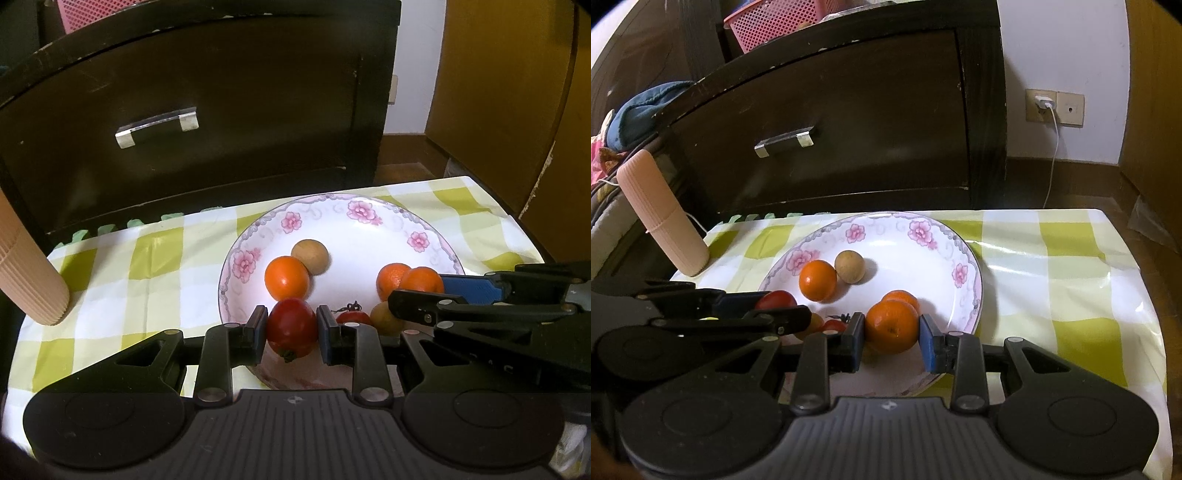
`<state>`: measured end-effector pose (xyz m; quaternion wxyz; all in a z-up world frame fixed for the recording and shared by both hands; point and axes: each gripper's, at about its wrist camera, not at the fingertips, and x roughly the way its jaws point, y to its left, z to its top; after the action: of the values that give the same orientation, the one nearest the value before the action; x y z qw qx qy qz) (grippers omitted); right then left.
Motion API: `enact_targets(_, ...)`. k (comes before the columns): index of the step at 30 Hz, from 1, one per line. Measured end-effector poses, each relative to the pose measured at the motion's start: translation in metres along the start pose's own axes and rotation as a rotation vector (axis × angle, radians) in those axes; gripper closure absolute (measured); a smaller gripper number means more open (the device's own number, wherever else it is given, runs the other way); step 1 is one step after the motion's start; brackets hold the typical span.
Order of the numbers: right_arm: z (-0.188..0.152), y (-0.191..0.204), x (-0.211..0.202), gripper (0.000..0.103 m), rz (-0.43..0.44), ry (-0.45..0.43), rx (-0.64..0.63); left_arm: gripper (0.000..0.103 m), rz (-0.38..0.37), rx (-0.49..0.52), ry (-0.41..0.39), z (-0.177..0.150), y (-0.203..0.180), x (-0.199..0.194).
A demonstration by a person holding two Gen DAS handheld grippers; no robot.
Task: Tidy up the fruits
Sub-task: 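Open both tools to drop the fruits into the bowl, then withdraw both tools and grasp a red cherry tomato with the right tool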
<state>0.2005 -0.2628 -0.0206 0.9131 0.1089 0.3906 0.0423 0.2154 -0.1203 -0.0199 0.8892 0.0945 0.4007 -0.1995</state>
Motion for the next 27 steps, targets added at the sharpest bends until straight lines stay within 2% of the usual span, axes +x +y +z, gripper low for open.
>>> enact_targets(5,0.001,0.001,0.002,0.071,-0.008,-0.012,0.001,0.068,0.007,-0.009,0.0,0.002,0.002,0.001)
enact_targets(19,0.005,0.002,0.003,0.071,-0.023,-0.031,-0.003,0.054,0.026,-0.037,-0.005,0.007,0.01,0.003)
enact_targets(27,0.009,0.001,-0.001,0.071,-0.013,-0.044,0.012,0.051,-0.015,-0.086,-0.007,0.011,0.017,0.0)
